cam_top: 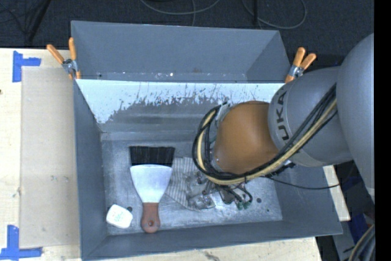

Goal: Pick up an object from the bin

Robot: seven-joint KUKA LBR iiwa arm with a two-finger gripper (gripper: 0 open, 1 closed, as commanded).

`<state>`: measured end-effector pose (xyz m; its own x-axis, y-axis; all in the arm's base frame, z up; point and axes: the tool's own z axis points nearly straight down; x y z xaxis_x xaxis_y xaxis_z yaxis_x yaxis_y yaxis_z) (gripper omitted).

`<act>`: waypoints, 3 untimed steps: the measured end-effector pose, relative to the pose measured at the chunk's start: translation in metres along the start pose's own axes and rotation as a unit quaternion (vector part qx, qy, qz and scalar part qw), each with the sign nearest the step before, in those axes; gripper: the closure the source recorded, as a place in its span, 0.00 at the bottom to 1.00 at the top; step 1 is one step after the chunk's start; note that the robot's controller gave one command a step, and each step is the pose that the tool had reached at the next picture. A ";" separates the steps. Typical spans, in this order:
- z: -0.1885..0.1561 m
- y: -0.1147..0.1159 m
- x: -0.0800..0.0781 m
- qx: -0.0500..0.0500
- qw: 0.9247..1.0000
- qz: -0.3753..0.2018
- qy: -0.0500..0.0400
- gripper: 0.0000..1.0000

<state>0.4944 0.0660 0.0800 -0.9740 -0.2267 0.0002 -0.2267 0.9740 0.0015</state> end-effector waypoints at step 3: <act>-0.182 -0.016 0.015 0.001 1.000 -0.024 -0.004 1.00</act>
Offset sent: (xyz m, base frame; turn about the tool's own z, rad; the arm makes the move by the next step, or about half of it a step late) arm -0.0244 0.0053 -0.0100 -0.2227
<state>0.4837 0.0465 0.2617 -0.9620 -0.2731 -0.0084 -0.2730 0.9620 -0.0015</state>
